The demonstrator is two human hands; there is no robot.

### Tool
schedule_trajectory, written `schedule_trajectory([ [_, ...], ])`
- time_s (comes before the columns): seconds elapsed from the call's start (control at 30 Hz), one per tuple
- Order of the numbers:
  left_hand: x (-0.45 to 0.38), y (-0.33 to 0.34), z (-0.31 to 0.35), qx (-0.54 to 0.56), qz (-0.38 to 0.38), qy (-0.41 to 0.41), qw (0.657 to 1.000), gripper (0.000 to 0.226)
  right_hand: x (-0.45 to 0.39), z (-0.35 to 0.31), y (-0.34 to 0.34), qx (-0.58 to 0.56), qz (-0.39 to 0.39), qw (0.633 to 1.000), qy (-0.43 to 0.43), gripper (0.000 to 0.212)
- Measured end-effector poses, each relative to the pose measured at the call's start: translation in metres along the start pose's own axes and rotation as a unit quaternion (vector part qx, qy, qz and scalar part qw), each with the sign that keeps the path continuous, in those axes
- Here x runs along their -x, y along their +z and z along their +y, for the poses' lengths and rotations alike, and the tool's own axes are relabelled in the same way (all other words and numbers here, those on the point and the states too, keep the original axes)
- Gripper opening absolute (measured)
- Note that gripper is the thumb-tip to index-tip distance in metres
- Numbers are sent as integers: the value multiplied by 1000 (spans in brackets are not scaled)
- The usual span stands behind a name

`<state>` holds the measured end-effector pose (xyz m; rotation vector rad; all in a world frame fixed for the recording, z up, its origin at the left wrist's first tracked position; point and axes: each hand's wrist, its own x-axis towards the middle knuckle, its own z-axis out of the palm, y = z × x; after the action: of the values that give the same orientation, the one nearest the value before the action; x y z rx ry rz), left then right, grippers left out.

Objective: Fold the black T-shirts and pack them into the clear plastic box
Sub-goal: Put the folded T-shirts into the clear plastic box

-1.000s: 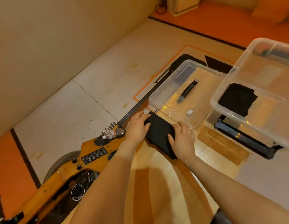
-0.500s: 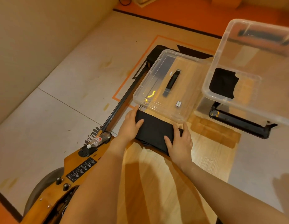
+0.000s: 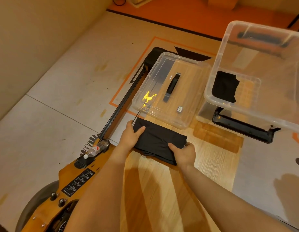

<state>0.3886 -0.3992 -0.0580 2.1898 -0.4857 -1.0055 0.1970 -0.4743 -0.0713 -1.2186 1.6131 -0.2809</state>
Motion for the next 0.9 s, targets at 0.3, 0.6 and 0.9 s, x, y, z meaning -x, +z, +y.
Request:
schedule_trajectory([
  [0.3,13,1,-2,-1,48,29,998,76,4,6,-1,5,-12,999,-40,55],
  [0.6,28,-1,-2,39,71,-14,997,77,8,1,-11,-14,-58,995,-81,57],
  [0.9,48,4,-14,74,97,-64,990,77,-2,2,-32,-36,-93,994,-44,76],
])
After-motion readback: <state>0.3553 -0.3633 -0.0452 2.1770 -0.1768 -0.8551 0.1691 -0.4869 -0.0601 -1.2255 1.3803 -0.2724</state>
